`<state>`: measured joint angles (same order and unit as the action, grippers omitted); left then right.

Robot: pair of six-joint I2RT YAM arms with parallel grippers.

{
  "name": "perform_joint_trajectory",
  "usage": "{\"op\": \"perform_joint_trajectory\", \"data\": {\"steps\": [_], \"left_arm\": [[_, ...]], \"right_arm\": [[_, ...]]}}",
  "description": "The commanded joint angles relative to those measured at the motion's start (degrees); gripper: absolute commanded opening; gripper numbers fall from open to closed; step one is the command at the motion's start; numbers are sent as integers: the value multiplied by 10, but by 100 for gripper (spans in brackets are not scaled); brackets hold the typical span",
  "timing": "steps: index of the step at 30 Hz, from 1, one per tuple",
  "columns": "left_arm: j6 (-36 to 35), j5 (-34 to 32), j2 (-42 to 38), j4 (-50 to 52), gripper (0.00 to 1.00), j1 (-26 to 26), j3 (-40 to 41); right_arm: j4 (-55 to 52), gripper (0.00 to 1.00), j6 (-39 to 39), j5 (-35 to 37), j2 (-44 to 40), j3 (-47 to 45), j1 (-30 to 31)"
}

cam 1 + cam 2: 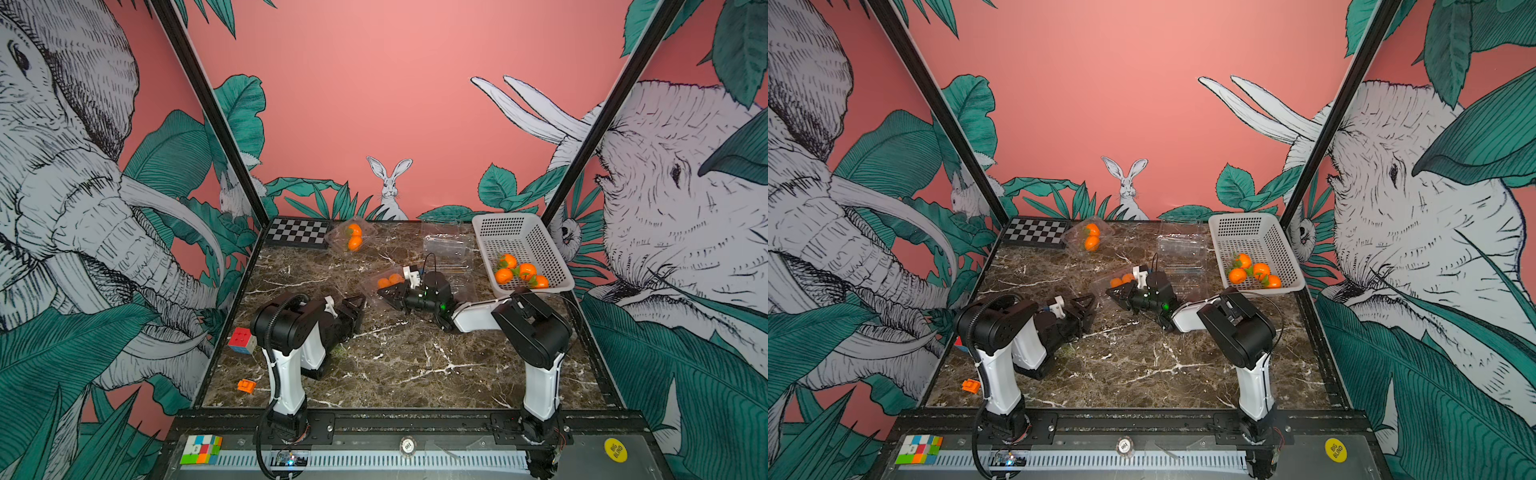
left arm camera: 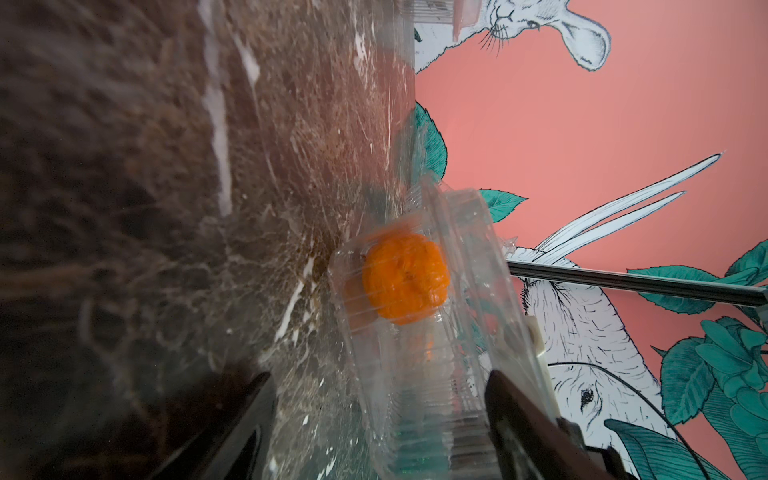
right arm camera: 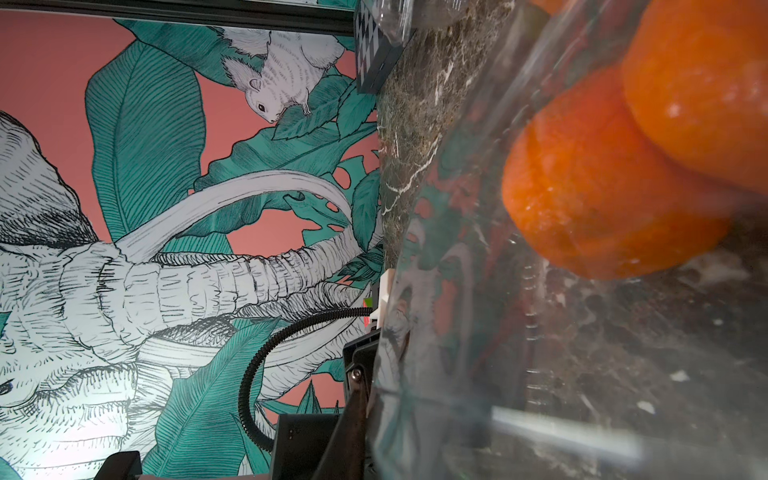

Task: Take oranges out of containers
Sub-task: Open the packing box at the center of the board.

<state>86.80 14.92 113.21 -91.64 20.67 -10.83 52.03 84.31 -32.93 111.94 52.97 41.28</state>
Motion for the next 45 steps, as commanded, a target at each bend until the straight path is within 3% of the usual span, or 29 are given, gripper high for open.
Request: {"op": "perform_joint_trajectory", "data": {"steps": [1,18,42,45], "left_arm": [[-6,-19,68,112,81,-4,39],[-8,-16,71,112,81,-2,34],[-11,-11,82,112,81,-2,31],[-11,-12,82,112,81,-3,32]], "right_arm": [[15,16,-7,-2,3,-7,7],[-29,16,-41,-20,-1,-1,20],[-23,16,-24,-31,40,42,51],[-22,21,-22,-25,34,42,49]]}}
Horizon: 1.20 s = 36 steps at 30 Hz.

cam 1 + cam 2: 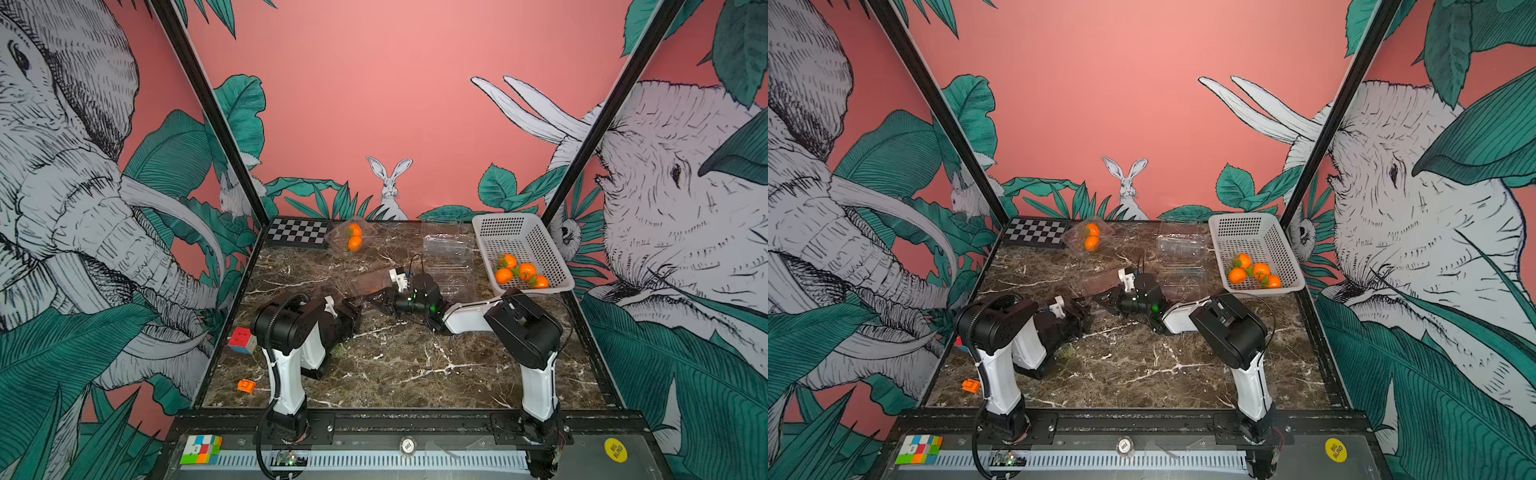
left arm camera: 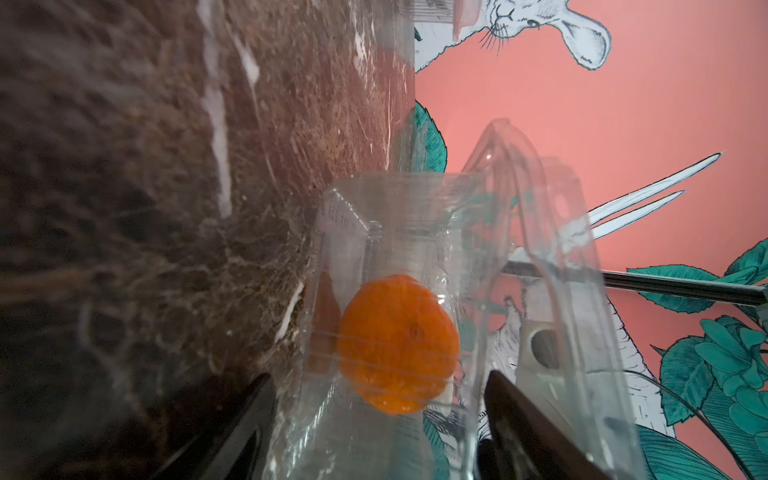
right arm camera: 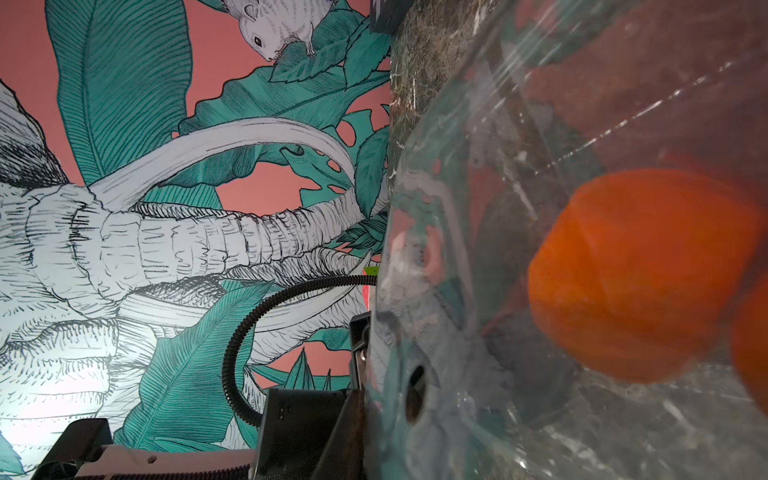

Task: Take oranges out of containers
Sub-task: Open the packing box at the center of the board.

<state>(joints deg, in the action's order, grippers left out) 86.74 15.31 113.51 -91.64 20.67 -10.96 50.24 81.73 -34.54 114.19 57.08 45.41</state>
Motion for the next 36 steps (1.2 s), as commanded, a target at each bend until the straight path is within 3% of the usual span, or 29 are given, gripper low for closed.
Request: {"op": "perform_joint_trajectory", "data": {"steps": [1,8,14,24,34,36], "left_arm": [[-11,-16,79,112,81,-3,34],[-21,-20,80,112,79,-3,44],[-30,-19,82,112,78,-5,49],[-48,4,64,112,78,-29,65],[-78,45,-33,208,85,-84,75],[-87,53,-65,241,87,-93,74]], "right_arm": [[-5,24,5,-7,9,3,7],[-52,31,-13,-4,-2,36,-11],[-160,38,-78,0,-28,83,-19],[-259,65,-138,4,-53,127,-37],[-445,96,-256,30,-59,246,-40],[-471,99,-273,36,-53,265,-40]]}}
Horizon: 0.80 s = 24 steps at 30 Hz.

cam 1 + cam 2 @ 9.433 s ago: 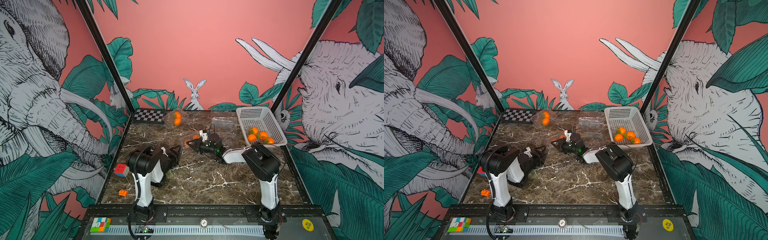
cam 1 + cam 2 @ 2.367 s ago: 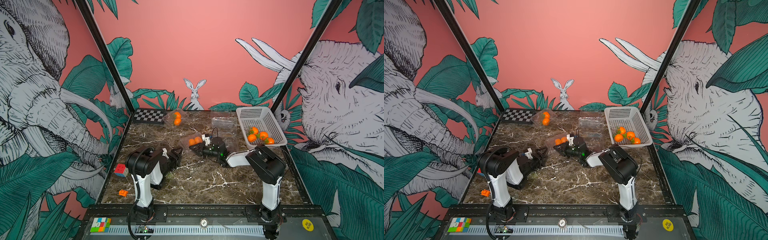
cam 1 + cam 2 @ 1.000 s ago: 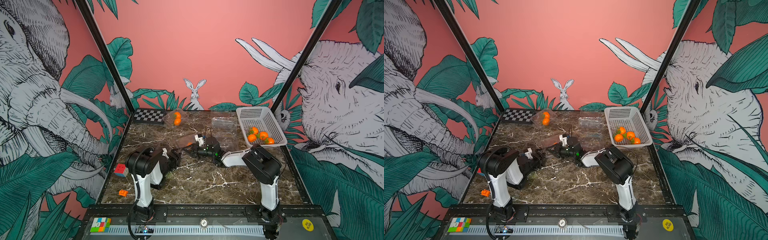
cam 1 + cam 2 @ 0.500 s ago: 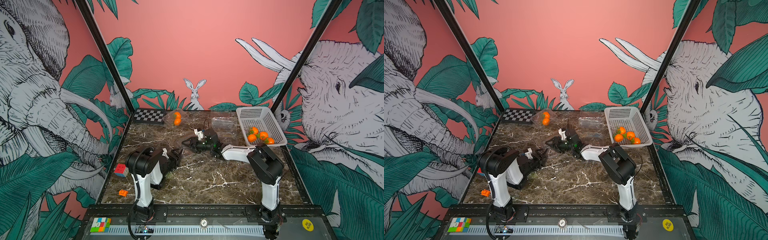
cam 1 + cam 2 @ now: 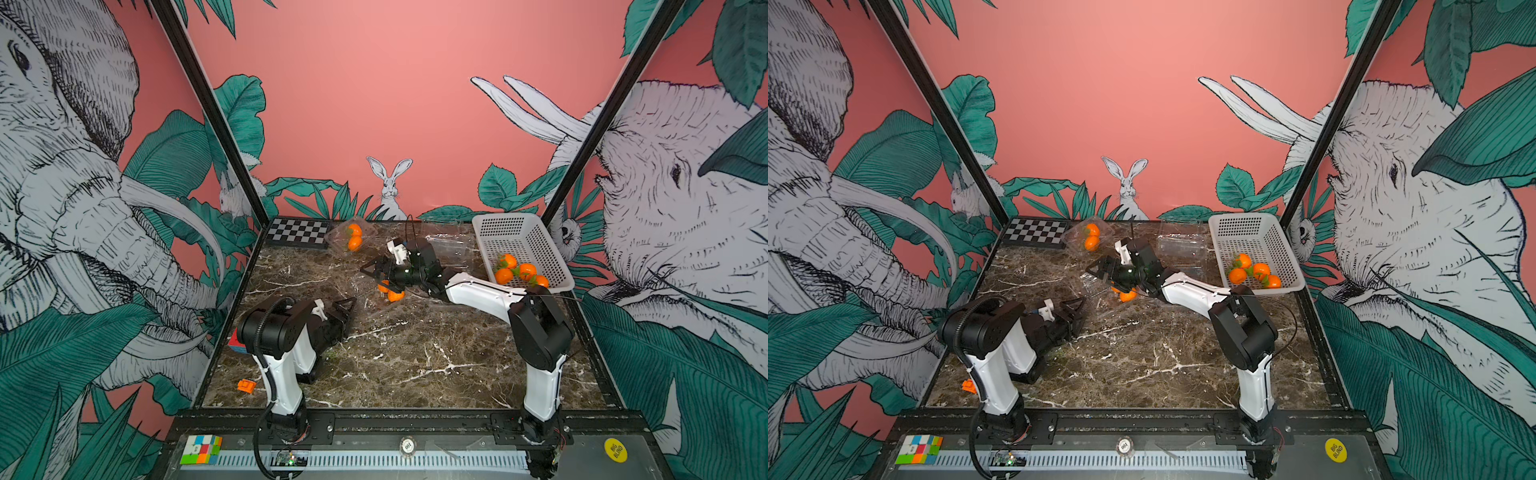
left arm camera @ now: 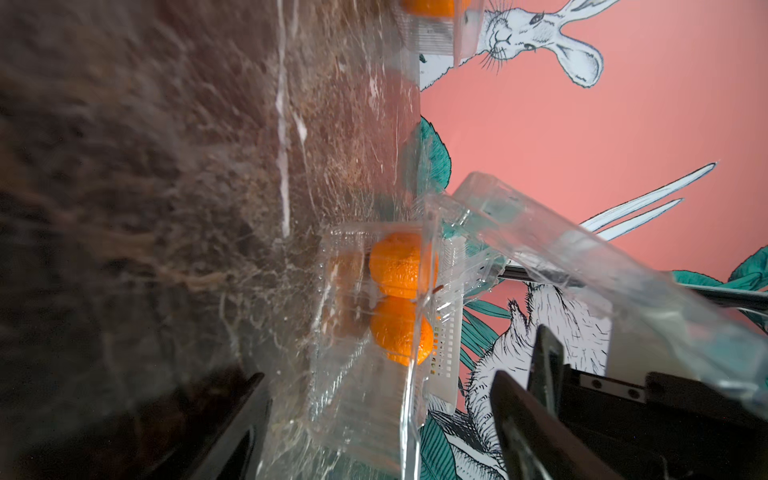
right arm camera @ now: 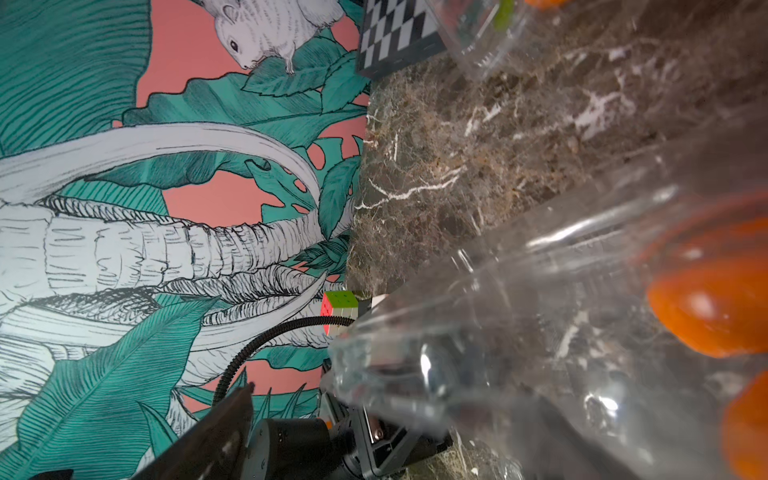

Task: Take oranges out of containers
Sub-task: Open the packing box at the center of the board.

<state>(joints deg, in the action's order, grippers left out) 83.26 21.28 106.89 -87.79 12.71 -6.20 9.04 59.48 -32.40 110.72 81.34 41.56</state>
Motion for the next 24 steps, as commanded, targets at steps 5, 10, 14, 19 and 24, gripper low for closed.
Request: {"op": "perform_joint_trajectory", "data": {"steps": [5,10,14,19,24], "left_arm": [[-100,11,-129,371,91,-35,1],[-187,-2,-310,639,96,-43,-65],[-277,-14,-420,836,99,-44,-152],[-329,26,-433,934,99,-42,-245],[-306,46,-446,927,99,-14,-280]], "right_arm": [[-130,99,-103,33,-9,72,-2],[-257,99,-185,74,-2,143,-1],[-333,99,-235,134,-22,141,-1],[-419,99,-293,199,-9,139,-1],[-467,92,-322,237,23,157,2]]}}
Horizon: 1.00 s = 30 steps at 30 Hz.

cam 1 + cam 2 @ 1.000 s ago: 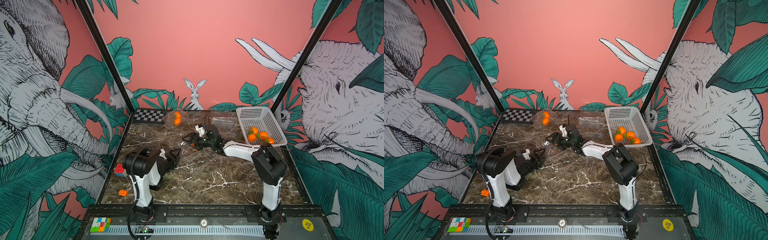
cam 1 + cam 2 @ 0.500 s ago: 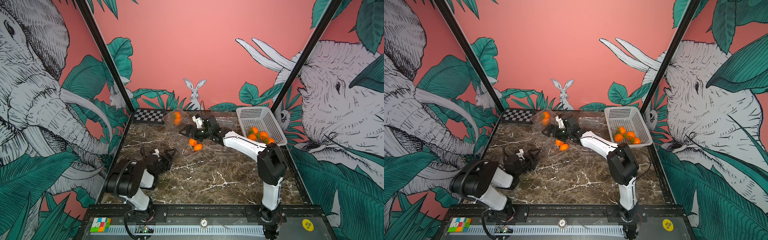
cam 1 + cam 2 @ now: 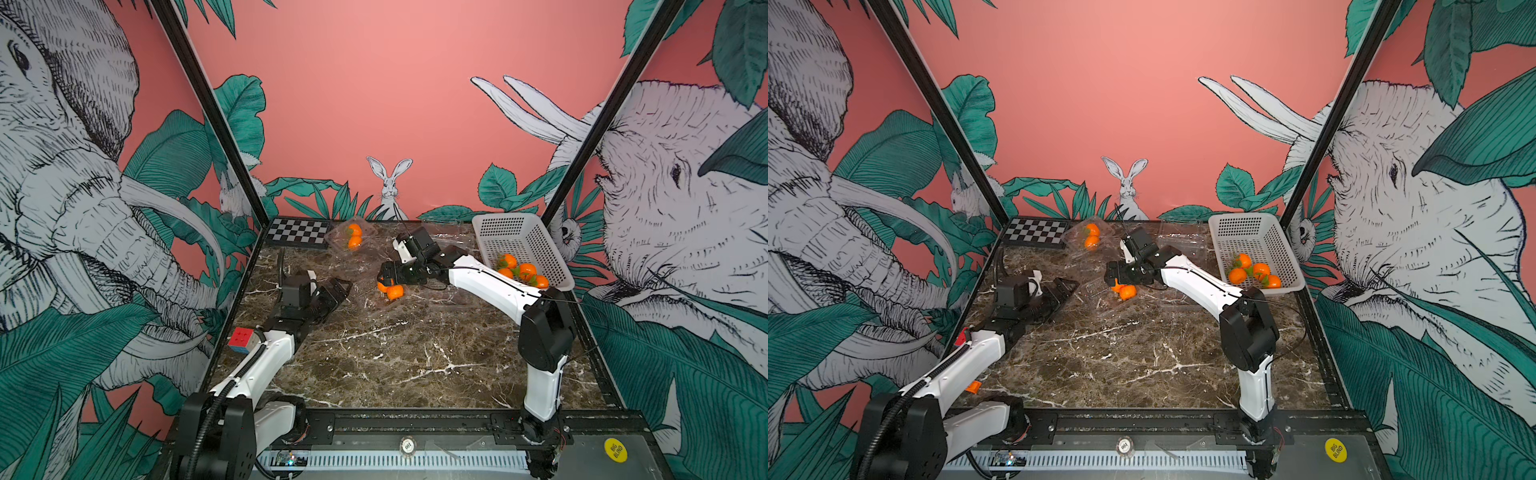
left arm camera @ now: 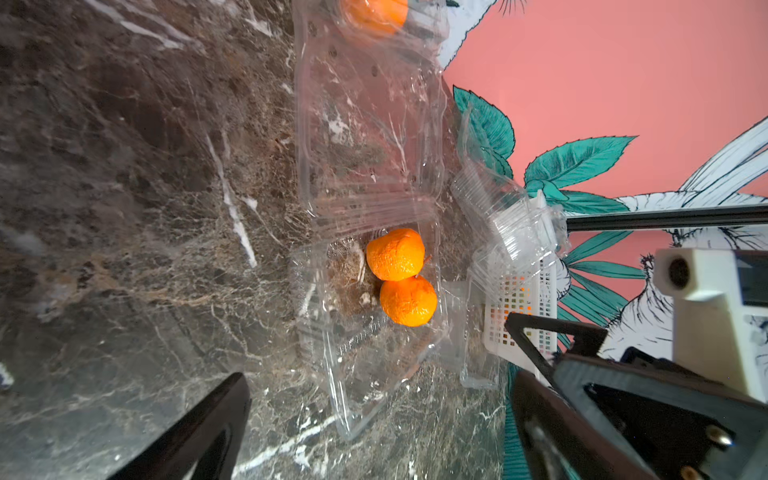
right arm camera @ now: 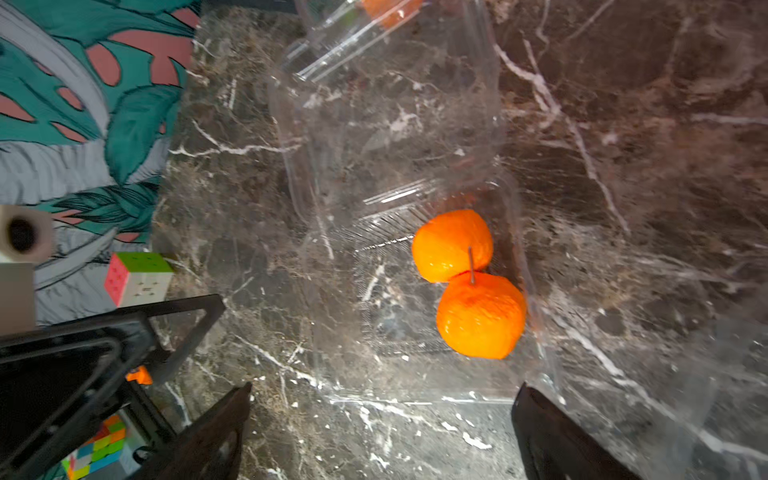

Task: Take oranges out of containers
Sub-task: Open the packing box at the center of the board, then pick up the orange from the packing box.

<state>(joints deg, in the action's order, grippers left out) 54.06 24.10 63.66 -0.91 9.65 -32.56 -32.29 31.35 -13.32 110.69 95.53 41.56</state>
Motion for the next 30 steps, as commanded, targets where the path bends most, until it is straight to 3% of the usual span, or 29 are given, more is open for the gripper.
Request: {"op": "perform_joint_trajectory", "data": {"steps": [1,8,19,30], "left_arm": [[-10,20,-14,57,99,26,-22],[2,13,-14,44,99,83,-26],[23,11,-8,17,99,85,10],[18,13,9,16,99,84,5]], "right_arm": [[-61,90,-48,53,30,21,5],[-111,78,-83,78,96,70,16],[-153,65,-97,119,154,121,33],[-189,61,-107,168,151,168,52]]}}
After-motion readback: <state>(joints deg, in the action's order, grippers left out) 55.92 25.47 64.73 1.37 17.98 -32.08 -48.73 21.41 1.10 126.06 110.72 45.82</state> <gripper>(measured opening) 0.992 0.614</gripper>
